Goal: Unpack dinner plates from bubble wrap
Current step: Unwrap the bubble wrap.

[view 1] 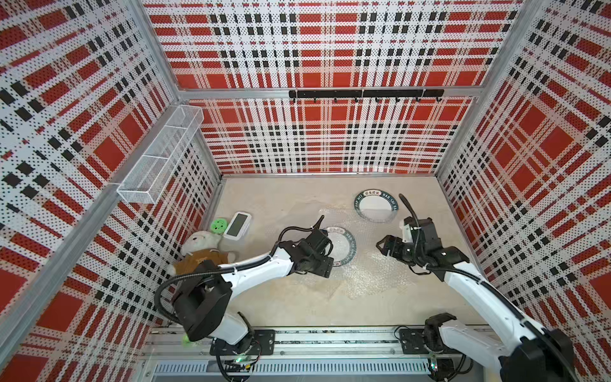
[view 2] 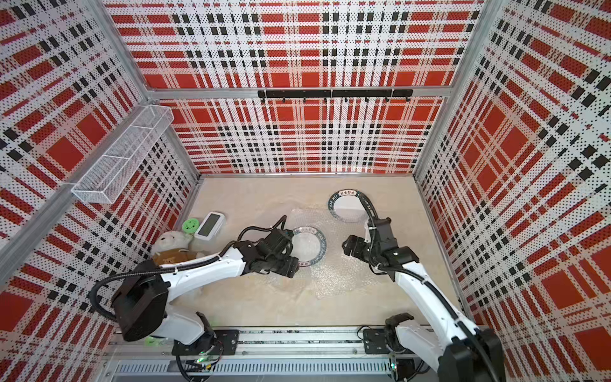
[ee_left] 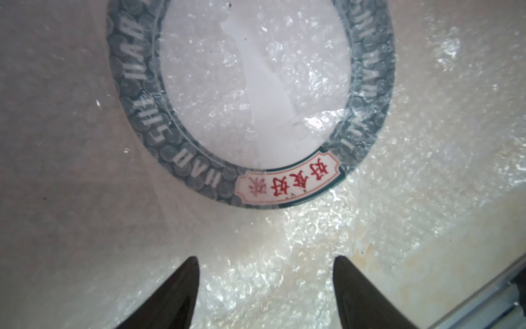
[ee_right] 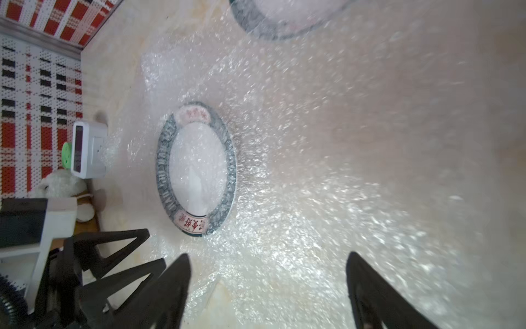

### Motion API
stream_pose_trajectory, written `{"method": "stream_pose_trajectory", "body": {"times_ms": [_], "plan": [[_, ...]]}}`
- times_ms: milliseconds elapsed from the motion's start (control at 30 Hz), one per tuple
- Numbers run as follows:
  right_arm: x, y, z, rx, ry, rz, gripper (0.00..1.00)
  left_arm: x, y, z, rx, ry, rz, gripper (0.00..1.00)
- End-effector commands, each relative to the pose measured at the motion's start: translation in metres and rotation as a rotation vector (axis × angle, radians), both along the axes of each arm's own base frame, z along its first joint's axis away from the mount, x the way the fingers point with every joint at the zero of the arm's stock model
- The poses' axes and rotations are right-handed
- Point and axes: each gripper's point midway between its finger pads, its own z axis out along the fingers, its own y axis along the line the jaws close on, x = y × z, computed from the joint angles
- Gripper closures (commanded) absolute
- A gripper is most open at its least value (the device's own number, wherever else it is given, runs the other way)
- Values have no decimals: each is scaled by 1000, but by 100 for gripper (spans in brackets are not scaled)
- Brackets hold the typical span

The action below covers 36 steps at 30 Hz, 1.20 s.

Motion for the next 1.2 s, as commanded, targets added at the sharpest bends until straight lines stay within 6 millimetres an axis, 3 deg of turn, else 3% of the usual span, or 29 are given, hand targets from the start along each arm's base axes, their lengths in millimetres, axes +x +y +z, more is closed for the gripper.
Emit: {"method": "stream_pose_trajectory", "body": {"times_ms": [0, 133, 267, 567, 900, 1033, 1167], "plan": [[10, 31, 10, 157, -72, 68, 5, 10, -5, 0, 61, -46, 18, 28], [15, 40, -9, 175, -21, 80, 4, 13, -8, -9, 129, -67, 23, 34], [17, 21, -33, 23, 24, 49, 6, 15, -6, -20, 190, -72, 42, 40], [21, 19, -42, -9, 39, 49, 2, 15, 1, -28, 279, -104, 72, 58], [22, 25, -63, 6, 79, 64, 0, 23, 15, -4, 314, -189, 136, 97], [22, 21, -68, -20, 90, 57, 0, 25, 25, 13, 282, -211, 178, 100], [20, 3, -81, -96, 127, 0, 0, 28, 47, 34, 158, -222, 270, 100]]}}
